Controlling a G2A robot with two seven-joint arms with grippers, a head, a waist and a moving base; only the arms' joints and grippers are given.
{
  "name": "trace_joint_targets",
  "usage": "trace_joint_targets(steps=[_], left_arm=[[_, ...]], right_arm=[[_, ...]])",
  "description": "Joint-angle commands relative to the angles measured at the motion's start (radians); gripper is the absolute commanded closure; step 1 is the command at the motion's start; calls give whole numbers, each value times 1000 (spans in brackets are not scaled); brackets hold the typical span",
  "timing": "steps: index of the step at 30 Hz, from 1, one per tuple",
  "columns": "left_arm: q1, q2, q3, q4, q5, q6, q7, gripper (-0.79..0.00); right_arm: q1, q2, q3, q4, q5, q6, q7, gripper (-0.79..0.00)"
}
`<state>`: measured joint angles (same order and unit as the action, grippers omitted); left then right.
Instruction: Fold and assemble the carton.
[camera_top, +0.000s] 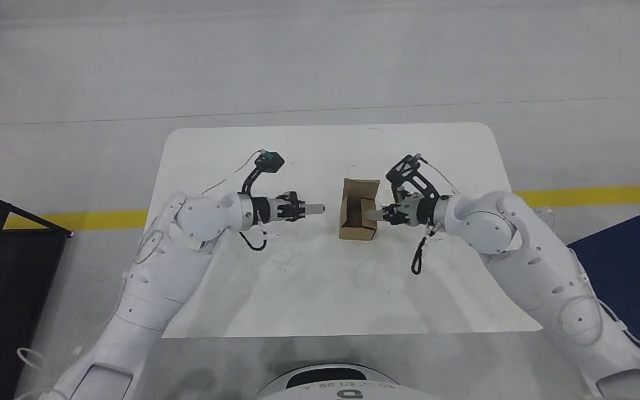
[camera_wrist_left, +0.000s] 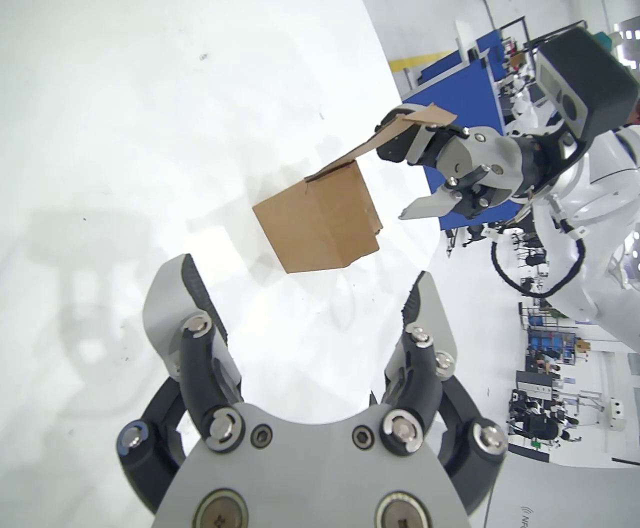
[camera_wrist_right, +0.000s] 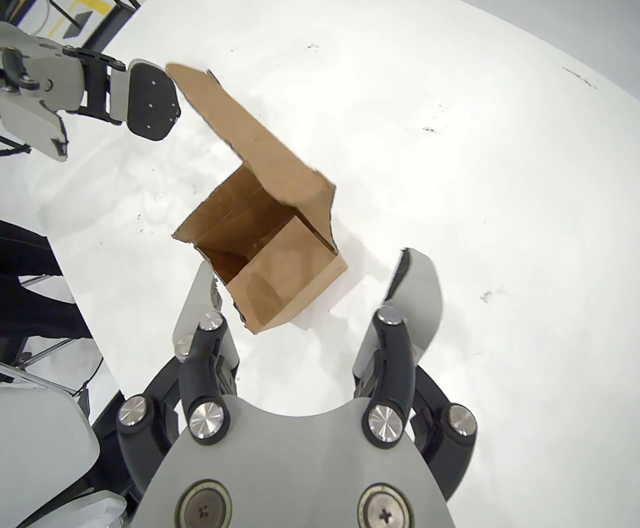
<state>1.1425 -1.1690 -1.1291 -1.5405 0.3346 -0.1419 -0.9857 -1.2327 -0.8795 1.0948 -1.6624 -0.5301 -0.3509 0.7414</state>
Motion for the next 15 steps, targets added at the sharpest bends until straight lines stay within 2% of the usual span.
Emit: trace_joint_targets(steps=[1,8,11,13,15], left_arm=[[-12,-1,15,0,46,51,12,-619],[-92,-25,128,25,71,135,-11,-548],[-127,-37,174,46,83,155,-16,-545],[-146,-45,203,60,84,162,-18,-545],[-164,-52,229,74,89,170,-21,-551]], right_arm=[[-21,3,14,29,12,-28,-14,-600],[-30,2,-1,78,165,-266,20,-591],[-22,0,-13,92,173,-306,29,-582],[-15,-2,-21,99,170,-322,32,-610],[-10,-4,-28,105,167,-329,30,-594]])
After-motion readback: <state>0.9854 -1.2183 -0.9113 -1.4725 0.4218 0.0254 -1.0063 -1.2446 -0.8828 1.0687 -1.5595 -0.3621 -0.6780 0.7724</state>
